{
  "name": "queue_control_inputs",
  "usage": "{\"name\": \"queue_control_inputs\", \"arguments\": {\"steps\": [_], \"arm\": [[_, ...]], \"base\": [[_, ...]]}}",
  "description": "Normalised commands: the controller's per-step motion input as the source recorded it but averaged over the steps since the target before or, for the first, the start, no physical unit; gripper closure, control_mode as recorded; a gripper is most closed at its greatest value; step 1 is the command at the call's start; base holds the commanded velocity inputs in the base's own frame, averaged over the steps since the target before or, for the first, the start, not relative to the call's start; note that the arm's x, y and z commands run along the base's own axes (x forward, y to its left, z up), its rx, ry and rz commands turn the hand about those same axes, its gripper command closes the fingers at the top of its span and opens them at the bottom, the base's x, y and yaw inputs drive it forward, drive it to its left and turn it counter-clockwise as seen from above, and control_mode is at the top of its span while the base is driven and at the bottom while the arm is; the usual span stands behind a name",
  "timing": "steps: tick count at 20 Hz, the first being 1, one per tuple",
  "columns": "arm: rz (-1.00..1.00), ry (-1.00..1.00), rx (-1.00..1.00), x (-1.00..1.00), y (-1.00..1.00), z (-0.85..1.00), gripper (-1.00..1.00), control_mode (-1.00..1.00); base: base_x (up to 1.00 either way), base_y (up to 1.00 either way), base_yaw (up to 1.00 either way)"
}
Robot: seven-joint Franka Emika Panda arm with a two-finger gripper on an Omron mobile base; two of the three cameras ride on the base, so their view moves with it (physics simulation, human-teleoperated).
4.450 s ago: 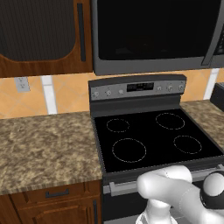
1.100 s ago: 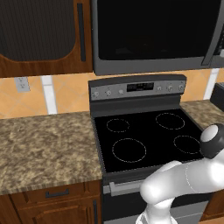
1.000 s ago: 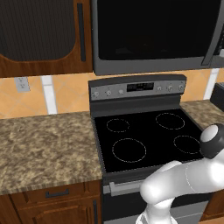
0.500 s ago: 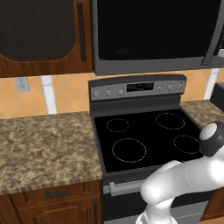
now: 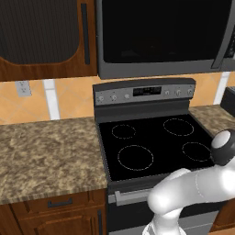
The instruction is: Open the microwave, place the bowl with waffle inside the microwave, then close the microwave door and turn it on.
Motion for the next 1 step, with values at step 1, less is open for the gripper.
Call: {"name": "queue_control_inputs", "arguments": {"steps": [1], "arm": [[0.0,0.0,0.0,-0.68,0.0,0.03,-1.0,-1.0]], "base": [[0.0,0.0,0.0]]}}
